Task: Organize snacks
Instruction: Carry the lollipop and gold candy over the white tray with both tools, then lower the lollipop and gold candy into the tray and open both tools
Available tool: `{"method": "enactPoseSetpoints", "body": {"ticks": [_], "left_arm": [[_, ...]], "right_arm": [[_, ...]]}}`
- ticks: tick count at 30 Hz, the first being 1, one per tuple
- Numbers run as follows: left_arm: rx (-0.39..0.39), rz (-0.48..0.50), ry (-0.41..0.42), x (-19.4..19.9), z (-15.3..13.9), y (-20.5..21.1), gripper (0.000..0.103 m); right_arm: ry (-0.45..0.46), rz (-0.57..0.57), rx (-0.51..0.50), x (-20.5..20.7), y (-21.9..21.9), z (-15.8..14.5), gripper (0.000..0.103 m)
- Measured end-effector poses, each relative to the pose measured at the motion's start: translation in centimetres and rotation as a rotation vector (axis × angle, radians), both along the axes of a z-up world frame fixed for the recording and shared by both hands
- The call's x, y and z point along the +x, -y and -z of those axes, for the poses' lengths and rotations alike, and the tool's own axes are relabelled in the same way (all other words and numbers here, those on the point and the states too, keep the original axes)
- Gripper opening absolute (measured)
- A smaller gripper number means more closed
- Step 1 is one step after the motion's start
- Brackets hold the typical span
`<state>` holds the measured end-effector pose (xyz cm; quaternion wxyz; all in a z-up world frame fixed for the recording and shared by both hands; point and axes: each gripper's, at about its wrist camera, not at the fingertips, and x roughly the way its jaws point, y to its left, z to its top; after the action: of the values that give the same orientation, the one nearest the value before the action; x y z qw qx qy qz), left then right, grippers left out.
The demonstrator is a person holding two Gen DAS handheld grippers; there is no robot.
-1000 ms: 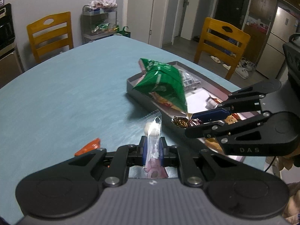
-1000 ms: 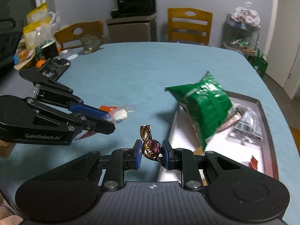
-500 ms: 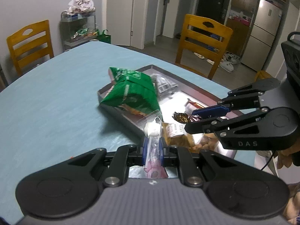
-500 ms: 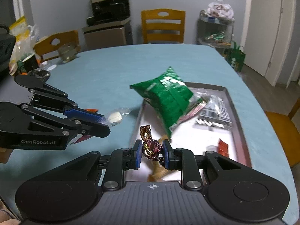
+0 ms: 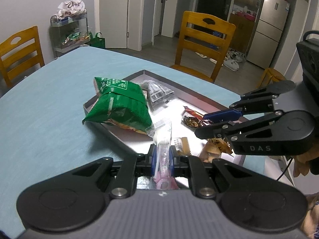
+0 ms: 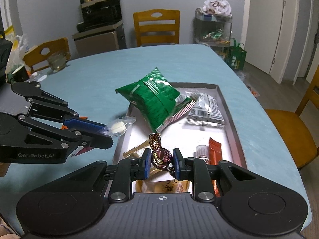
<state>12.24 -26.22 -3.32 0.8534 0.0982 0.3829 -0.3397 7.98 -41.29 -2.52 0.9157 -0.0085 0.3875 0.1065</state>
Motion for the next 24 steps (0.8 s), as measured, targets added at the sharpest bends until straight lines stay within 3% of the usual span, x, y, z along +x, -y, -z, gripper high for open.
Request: {"method": "enactPoseSetpoints", "body": {"ticks": [24], "left_arm": [[0.060, 0.067, -0.062, 1.6, 3.2, 4.7, 0.008]], "right_arm": [[-0.060, 0.092, -0.013, 0.0, 4.1, 2.1, 0.025]]}}
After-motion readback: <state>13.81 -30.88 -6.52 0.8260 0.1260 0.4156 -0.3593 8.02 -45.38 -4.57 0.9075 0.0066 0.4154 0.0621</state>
